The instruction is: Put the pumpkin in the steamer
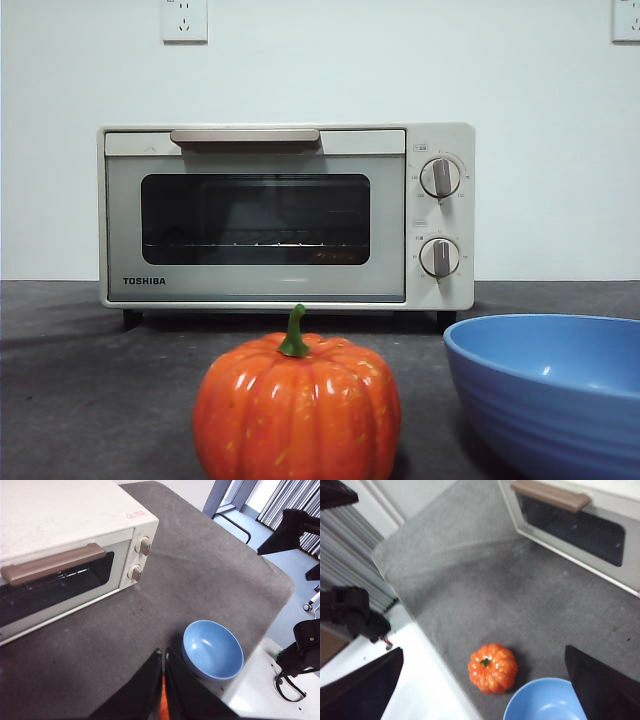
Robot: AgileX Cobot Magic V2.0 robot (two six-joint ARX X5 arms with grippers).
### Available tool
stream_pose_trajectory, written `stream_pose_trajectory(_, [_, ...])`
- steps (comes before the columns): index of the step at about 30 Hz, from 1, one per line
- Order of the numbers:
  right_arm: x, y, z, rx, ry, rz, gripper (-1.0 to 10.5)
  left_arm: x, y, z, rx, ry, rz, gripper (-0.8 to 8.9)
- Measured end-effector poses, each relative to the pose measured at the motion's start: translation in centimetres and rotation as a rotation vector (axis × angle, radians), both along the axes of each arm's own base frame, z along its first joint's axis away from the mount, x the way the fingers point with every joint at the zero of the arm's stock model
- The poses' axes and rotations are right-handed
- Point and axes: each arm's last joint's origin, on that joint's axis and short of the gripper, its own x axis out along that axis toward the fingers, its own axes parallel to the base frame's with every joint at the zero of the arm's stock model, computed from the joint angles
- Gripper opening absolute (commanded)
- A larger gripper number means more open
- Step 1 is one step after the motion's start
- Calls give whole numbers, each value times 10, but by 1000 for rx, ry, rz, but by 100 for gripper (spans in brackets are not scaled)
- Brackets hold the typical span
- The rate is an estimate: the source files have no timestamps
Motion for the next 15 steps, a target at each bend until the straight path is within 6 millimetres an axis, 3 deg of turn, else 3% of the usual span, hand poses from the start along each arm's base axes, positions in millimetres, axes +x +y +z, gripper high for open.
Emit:
stream_pose_trajectory(7, [14, 41, -3, -157, 40, 63, 514, 0, 0, 0, 1, 4, 0, 18])
stream_pose_trajectory(15, [26, 93, -36, -360, 95, 133, 515, 0, 0, 0, 1, 4, 0, 18])
